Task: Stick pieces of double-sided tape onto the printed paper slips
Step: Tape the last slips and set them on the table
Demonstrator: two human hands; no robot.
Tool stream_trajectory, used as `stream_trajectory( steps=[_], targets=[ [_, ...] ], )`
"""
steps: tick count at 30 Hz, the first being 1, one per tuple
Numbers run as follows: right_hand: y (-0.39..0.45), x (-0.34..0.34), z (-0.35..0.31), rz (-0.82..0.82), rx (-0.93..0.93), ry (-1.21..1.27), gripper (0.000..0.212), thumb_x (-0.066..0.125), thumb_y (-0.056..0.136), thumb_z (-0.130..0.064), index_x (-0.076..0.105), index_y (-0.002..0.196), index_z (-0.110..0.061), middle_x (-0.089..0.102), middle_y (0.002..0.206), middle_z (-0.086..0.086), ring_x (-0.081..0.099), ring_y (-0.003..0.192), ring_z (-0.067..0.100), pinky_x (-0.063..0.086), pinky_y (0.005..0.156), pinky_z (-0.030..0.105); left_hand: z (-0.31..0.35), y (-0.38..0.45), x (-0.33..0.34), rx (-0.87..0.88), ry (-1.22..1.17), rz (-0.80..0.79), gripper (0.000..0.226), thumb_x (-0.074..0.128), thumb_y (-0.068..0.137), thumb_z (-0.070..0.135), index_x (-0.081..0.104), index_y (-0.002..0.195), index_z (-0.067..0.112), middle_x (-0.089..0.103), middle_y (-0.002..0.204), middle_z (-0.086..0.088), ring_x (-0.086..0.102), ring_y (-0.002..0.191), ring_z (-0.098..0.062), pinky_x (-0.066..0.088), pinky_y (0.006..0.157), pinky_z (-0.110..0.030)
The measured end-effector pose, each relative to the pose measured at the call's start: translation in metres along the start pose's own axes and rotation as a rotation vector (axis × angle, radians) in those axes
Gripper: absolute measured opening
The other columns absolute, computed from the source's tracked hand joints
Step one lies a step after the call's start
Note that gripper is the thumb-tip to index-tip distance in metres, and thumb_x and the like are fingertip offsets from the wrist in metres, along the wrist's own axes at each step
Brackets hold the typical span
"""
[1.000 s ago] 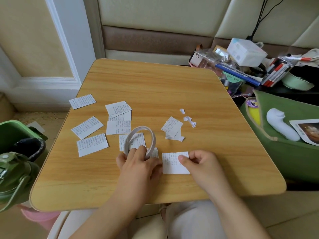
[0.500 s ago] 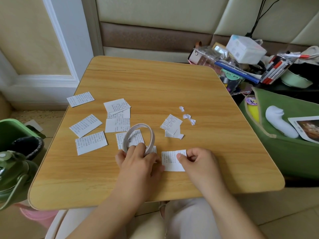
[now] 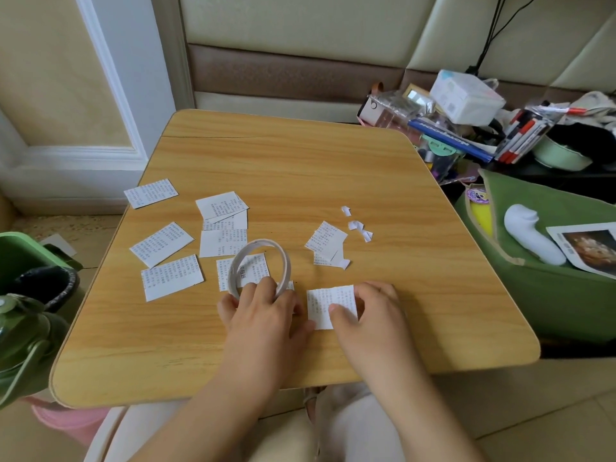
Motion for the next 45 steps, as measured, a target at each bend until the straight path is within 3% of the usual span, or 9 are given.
stream_trajectory(
  steps=[8, 15, 18, 22, 26, 30, 34, 38, 45],
  targets=[
    [-0.007, 0.001, 0.009, -0.067, 0.272, 0.566, 0.013, 0.073, 0.08, -0.019, 0.067, 0.091, -0.021, 0.072, 0.086, -0.008, 0.065, 0.078, 0.007, 0.045, 0.065, 0.018, 0.0, -0.002, 0.002, 0.001, -0.004, 0.042, 0.032, 0.087, 0.052, 0.041, 0.062, 0.064, 0.024, 0.045, 0.069, 0.005, 0.055, 0.067, -0.023, 0.016, 0.068, -0.033],
    [-0.01, 0.006, 0.015, 0.011, 0.24, 0.533, 0.005, 0.074, 0.078, -0.018, 0.068, 0.079, -0.019, 0.072, 0.079, 0.0, 0.063, 0.072, 0.012, 0.048, 0.068, 0.026, 0.0, -0.003, 0.002, -0.004, -0.003, 0.052, 0.034, 0.088, 0.049, 0.04, 0.062, 0.064, 0.024, 0.046, 0.069, 0.004, 0.056, 0.066, -0.023, 0.019, 0.069, -0.035],
    [-0.012, 0.01, 0.019, 0.058, 0.247, 0.598, 0.009, 0.076, 0.076, -0.017, 0.068, 0.074, -0.021, 0.069, 0.086, -0.011, 0.065, 0.085, 0.011, 0.049, 0.077, 0.029, 0.002, -0.002, 0.001, -0.007, 0.005, 0.053, 0.035, 0.089, 0.047, 0.039, 0.061, 0.063, 0.024, 0.046, 0.069, 0.004, 0.055, 0.065, -0.022, 0.018, 0.067, -0.034],
    [-0.012, 0.013, 0.017, 0.085, 0.186, 0.548, 0.01, 0.072, 0.079, -0.017, 0.065, 0.073, -0.016, 0.068, 0.076, 0.011, 0.057, 0.065, 0.014, 0.044, 0.063, 0.03, 0.002, -0.002, 0.001, -0.023, 0.004, 0.001, 0.036, 0.089, 0.046, 0.039, 0.061, 0.063, 0.025, 0.046, 0.069, 0.004, 0.055, 0.065, -0.022, 0.018, 0.067, -0.034],
    [-0.008, 0.012, 0.016, 0.115, 0.102, 0.478, 0.02, 0.068, 0.082, -0.018, 0.059, 0.066, -0.01, 0.062, 0.062, 0.009, 0.047, 0.056, 0.019, 0.041, 0.056, 0.032, 0.004, -0.002, -0.005, -0.025, -0.036, 0.006, 0.039, 0.091, 0.044, 0.036, 0.067, 0.071, 0.022, 0.047, 0.071, 0.002, 0.056, 0.068, -0.024, 0.018, 0.067, -0.034],
    [-0.013, -0.01, 0.006, 0.154, 0.051, 0.637, 0.015, 0.069, 0.084, -0.014, 0.063, 0.071, -0.009, 0.069, 0.07, 0.009, 0.059, 0.063, 0.016, 0.047, 0.062, 0.032, 0.003, -0.003, -0.033, -0.086, -0.242, 0.179, 0.022, 0.066, 0.07, 0.039, 0.07, 0.088, 0.028, 0.043, 0.076, 0.007, 0.045, 0.078, -0.012, 0.012, 0.072, -0.027],
    [-0.028, -0.04, -0.013, 0.126, -0.008, 0.929, 0.006, 0.069, 0.082, -0.011, 0.069, 0.077, -0.008, 0.075, 0.083, 0.003, 0.069, 0.08, 0.015, 0.052, 0.073, 0.022, 0.016, -0.001, -0.072, -0.254, -0.629, 0.093, 0.016, 0.055, 0.084, 0.053, 0.065, 0.078, 0.042, 0.046, 0.08, 0.014, 0.049, 0.074, 0.004, 0.021, 0.082, -0.027],
    [-0.044, -0.054, -0.027, 0.082, -0.034, 1.028, 0.017, 0.076, 0.073, -0.022, 0.072, 0.083, -0.009, 0.074, 0.09, 0.013, 0.069, 0.09, 0.029, 0.052, 0.085, 0.036, 0.032, -0.001, -0.093, -0.312, -0.994, -0.08, 0.035, 0.055, 0.062, 0.065, 0.073, 0.075, 0.038, 0.042, 0.074, 0.007, 0.042, 0.066, 0.001, 0.032, 0.062, -0.008],
    [-0.056, -0.069, -0.037, 0.102, -0.068, 1.009, 0.018, 0.08, 0.069, -0.024, 0.074, 0.084, -0.015, 0.075, 0.085, 0.009, 0.07, 0.084, 0.022, 0.054, 0.076, 0.025, 0.047, -0.003, -0.108, -0.262, -1.053, -0.063, 0.027, 0.062, 0.057, 0.058, 0.071, 0.067, 0.034, 0.042, 0.071, 0.0, 0.039, 0.061, -0.001, 0.031, 0.056, -0.009]
  ],
)
Point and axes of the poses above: each hand's wrist, its own y-axis towards the middle knuckle, its own x-axis out of the palm, z = x × y, the point moved 3 cm from there along y, towards the middle knuckle
